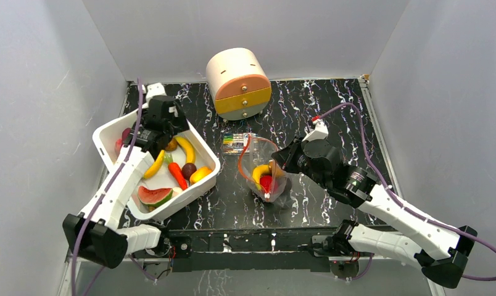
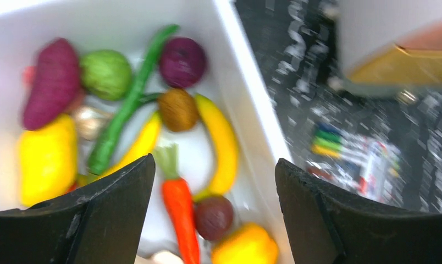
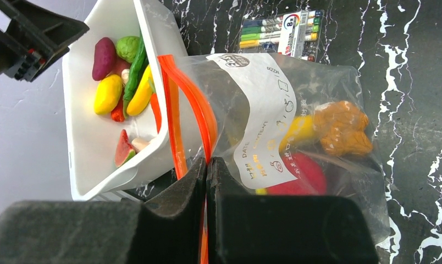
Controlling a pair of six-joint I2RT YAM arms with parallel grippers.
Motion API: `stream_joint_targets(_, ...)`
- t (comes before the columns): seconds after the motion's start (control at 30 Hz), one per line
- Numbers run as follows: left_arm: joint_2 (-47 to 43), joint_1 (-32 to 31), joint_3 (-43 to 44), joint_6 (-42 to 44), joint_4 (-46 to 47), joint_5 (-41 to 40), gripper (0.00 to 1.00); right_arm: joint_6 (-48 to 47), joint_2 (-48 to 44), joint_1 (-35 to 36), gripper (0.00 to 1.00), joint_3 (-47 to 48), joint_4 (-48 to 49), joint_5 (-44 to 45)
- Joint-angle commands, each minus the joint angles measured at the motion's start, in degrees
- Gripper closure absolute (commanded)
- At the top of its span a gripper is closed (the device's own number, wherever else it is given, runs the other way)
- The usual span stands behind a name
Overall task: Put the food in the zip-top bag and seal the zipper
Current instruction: Pick up the fake vegetable from the bin.
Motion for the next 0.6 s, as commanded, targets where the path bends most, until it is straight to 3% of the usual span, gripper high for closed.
stream_joint_targets(0.0, 3.75, 7.72, 1.19, 5.75, 3.72, -6.47, 0.23, -0.26, -0.92, 0.26, 1.00, 1.76, 2.48, 0.93)
stream_joint_targets(0.13, 5.90, 9.61, -0.11, 11.81, 9.87, -12.43, 0.26, -1.89, 1.18, 0.25, 1.00, 4.87, 0.16, -0.01)
stream_joint_targets(0.47, 10.46, 14.92, -6.47, 28.55, 23.48, -16.17, 0.30, -2.74, 1.17, 0.26, 1.00, 6.86, -1.17, 0.33)
stream_joint_targets(0.57, 13.31, 17.47, -6.79, 28.97, 24.76, -15.77, 0.32, -2.70, 1.56, 0.26, 1.00, 7.17, -1.54, 0.36)
